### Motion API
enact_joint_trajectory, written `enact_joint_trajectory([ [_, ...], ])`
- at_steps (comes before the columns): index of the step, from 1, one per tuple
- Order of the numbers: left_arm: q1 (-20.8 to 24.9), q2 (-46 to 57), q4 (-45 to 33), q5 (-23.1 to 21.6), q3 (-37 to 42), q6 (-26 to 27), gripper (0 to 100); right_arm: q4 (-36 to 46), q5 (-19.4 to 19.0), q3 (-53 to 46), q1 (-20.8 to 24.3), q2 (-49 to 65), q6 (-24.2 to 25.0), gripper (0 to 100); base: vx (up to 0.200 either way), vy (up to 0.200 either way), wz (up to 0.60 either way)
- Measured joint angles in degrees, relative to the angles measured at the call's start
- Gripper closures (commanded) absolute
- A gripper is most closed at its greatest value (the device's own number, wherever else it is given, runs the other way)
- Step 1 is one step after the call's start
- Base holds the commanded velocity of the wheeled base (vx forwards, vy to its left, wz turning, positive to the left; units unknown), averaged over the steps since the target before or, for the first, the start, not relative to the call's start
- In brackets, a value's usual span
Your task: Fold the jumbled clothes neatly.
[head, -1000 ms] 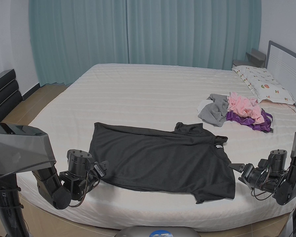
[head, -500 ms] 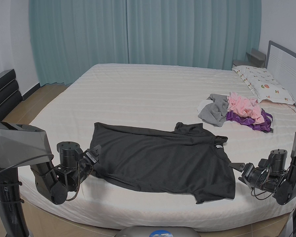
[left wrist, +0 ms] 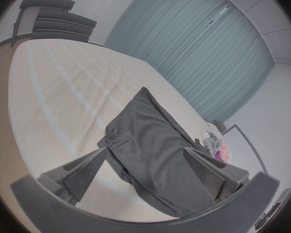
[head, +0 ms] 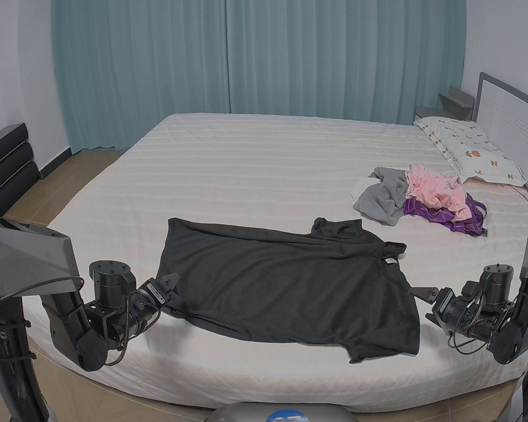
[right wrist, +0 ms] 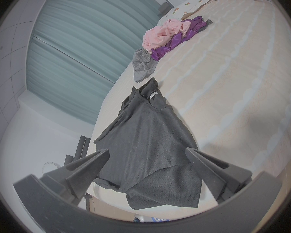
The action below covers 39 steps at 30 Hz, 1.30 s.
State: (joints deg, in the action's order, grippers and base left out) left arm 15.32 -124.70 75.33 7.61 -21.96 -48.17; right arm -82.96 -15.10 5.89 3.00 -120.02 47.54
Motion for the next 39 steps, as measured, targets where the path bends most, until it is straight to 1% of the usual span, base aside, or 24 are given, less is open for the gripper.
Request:
enact_joint_trajectory([
  [5,-1.11,-1.96,-0.02,-3.04,-1.30,-0.66,0,0.02,0.00,0.00,-0.02,0.01,0.05,0,0.000,0.000,0.00],
  [11,-1.82,-4.63,-0.17,-3.84,-3.25,-1.82,0,0.02,0.02,0.04,-0.09,-0.05,0.07,0,0.000,0.000,0.00],
  [12,-1.83,-4.88,-0.17,-3.84,-3.38,-1.82,100,0.00,0.00,0.09,-0.09,-0.10,0.09,0,0.000,0.000,0.00],
  [21,-4.39,-5.77,-0.66,-3.84,-5.72,-1.91,100,0.02,0.00,0.11,-0.09,-0.22,0.11,0,0.000,0.000,0.00],
  [26,-5.02,-5.21,-0.74,-3.75,-4.80,-1.93,100,0.00,0.00,0.00,-0.02,-0.18,0.02,0,0.000,0.000,0.00],
  [30,-5.19,-2.97,-0.74,-3.67,-2.40,-1.87,100,0.02,0.06,-0.09,-0.02,-0.05,0.02,0,0.000,0.000,0.00],
  [34,-5.07,1.21,-1.29,-3.54,2.47,-1.13,100,0.02,0.16,-0.30,0.16,0.06,-0.02,0,0.000,0.000,0.00],
  [39,-4.91,6.45,-3.34,-3.45,8.66,1.85,100,0.07,0.39,-0.60,0.33,0.34,-0.61,0,0.000,0.000,0.00],
])
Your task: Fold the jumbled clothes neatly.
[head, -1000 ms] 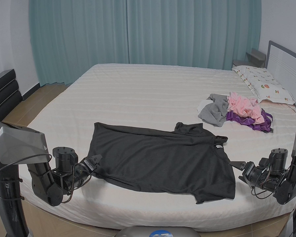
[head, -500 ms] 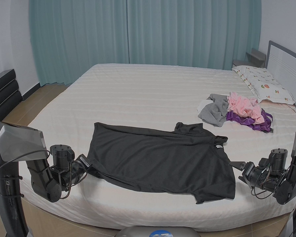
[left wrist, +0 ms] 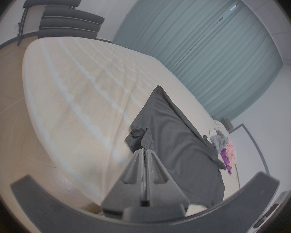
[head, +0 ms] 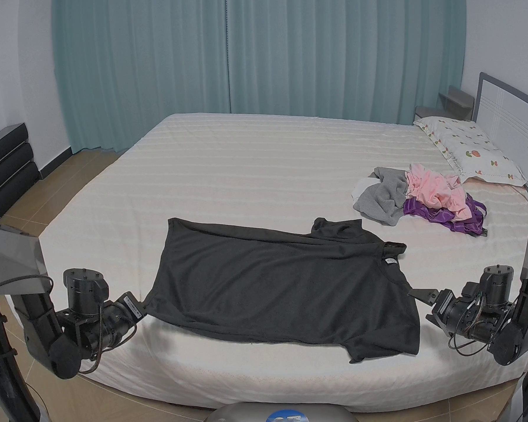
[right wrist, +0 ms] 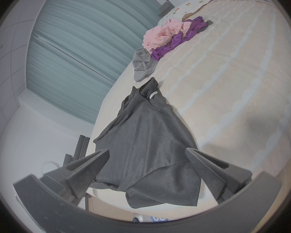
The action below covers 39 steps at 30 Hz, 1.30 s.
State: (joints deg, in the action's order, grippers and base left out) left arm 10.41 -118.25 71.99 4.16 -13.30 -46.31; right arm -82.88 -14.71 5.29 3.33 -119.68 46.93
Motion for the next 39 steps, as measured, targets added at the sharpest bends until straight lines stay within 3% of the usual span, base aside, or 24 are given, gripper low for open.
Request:
enact_joint_trajectory([
  [12,0.11,7.47,-2.44,0.38,10.93,10.15,100,1.89,0.22,-0.30,0.33,-0.09,-7.00,0,0.000,0.000,0.00],
  [23,0.11,8.22,-2.35,0.35,12.25,11.36,100,2.23,0.51,2.10,0.48,-7.91,-11.69,0,0.000,0.000,0.00],
  [24,0.13,8.00,-2.30,0.35,12.25,11.36,100,2.34,0.51,2.54,0.63,-8.63,-11.72,100,0.000,0.000,0.00],
  [39,0.15,5.22,-1.84,0.29,11.33,11.06,100,2.36,0.73,6.52,1.24,-10.81,-11.69,100,0.000,0.000,0.00],
])
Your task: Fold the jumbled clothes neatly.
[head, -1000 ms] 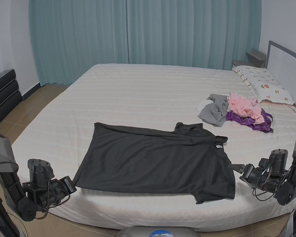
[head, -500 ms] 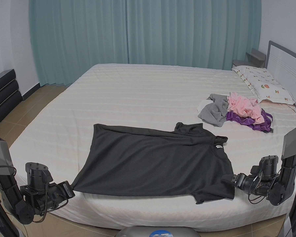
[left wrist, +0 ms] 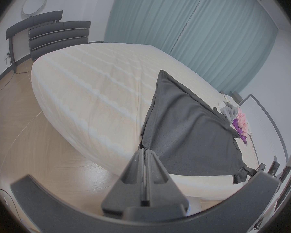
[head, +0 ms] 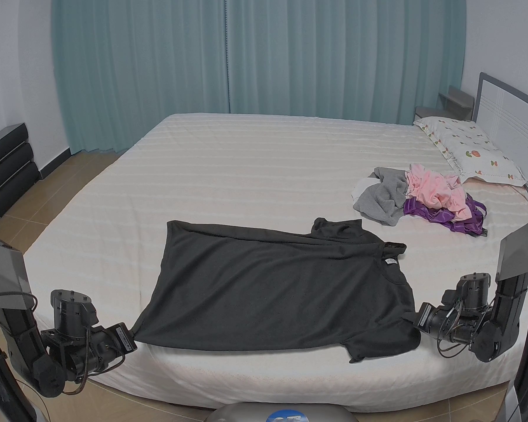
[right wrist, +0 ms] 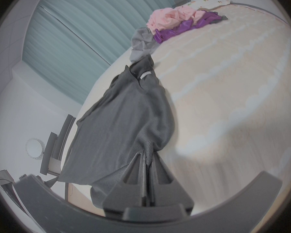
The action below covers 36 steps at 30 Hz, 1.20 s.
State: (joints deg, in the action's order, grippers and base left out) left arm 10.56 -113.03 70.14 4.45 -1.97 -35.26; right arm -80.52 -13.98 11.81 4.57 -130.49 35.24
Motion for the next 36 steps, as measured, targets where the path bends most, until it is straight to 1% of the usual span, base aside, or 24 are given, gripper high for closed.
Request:
enact_joint_trajectory([
  [7,0.00,-0.61,0.02,-0.02,-1.99,-0.10,100,1.63,0.09,5.46,0.09,1.22,0.34,100,0.000,0.000,0.00],
  [11,-0.04,-0.76,0.04,-0.10,-2.32,-0.22,100,6.05,0.38,10.29,-0.04,1.24,0.61,100,0.000,0.000,0.00],
  [17,0.00,-1.05,0.11,-0.29,-2.56,-0.62,100,14.37,1.89,19.03,0.16,0.69,0.88,100,0.000,0.000,0.00],
  [23,0.00,-1.49,0.15,-0.32,-2.95,-1.30,100,16.12,3.56,25.97,0.72,-1.88,0.91,100,0.000,0.000,0.00],
  [24,0.00,-1.57,0.15,-0.33,-2.99,-1.34,100,16.20,3.83,27.08,0.90,-2.62,0.91,0,0.000,0.000,0.00],
  [31,-0.04,-2.16,0.13,-0.40,-3.19,-1.67,100,16.14,5.73,33.05,2.51,-7.58,0.89,0,0.000,0.000,0.00],
  [36,0.00,-2.38,0.15,-0.43,-3.21,-1.72,100,15.68,5.47,32.67,2.29,-7.61,0.91,0,0.000,0.000,0.00],
])
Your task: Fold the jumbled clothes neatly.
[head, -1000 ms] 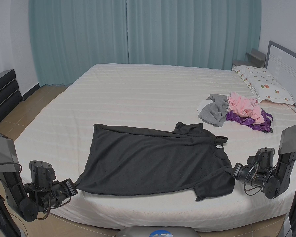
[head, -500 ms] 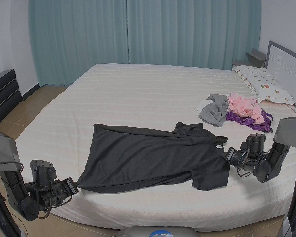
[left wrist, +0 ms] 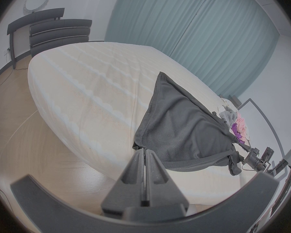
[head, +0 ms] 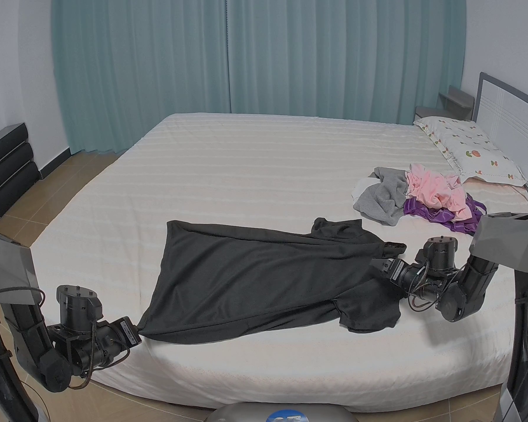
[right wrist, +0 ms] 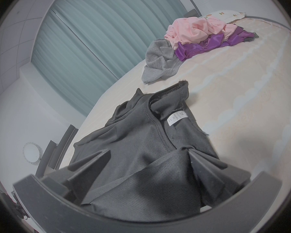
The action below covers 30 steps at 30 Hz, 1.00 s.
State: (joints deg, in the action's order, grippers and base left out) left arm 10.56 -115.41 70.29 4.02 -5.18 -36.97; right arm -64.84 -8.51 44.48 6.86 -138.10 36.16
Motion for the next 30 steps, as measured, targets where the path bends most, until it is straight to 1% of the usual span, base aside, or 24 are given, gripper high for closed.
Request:
enact_joint_trajectory([
  [8,0.07,-0.16,-0.01,0.00,0.09,0.00,100,-0.35,-3.12,-7.25,-2.40,5.95,0.00,0,0.000,0.000,0.00],
  [14,0.11,-0.17,0.00,0.00,0.15,0.00,100,-0.71,-6.90,-16.54,-3.93,11.19,-0.11,0,0.000,0.000,0.00],
  [18,0.16,-0.17,0.00,-0.01,0.23,0.00,100,-0.82,-8.48,-22.86,-4.08,13.81,-0.48,0,0.000,0.000,0.00],
  [24,0.35,-0.13,0.00,-0.01,0.45,0.00,100,-0.82,-9.06,-27.78,-2.38,14.42,-0.74,0,0.000,0.000,0.00],
  [30,0.40,-0.11,0.00,-0.01,0.52,0.00,100,-0.90,-8.81,-29.31,-0.85,12.61,-0.72,0,0.000,0.000,0.00],
])
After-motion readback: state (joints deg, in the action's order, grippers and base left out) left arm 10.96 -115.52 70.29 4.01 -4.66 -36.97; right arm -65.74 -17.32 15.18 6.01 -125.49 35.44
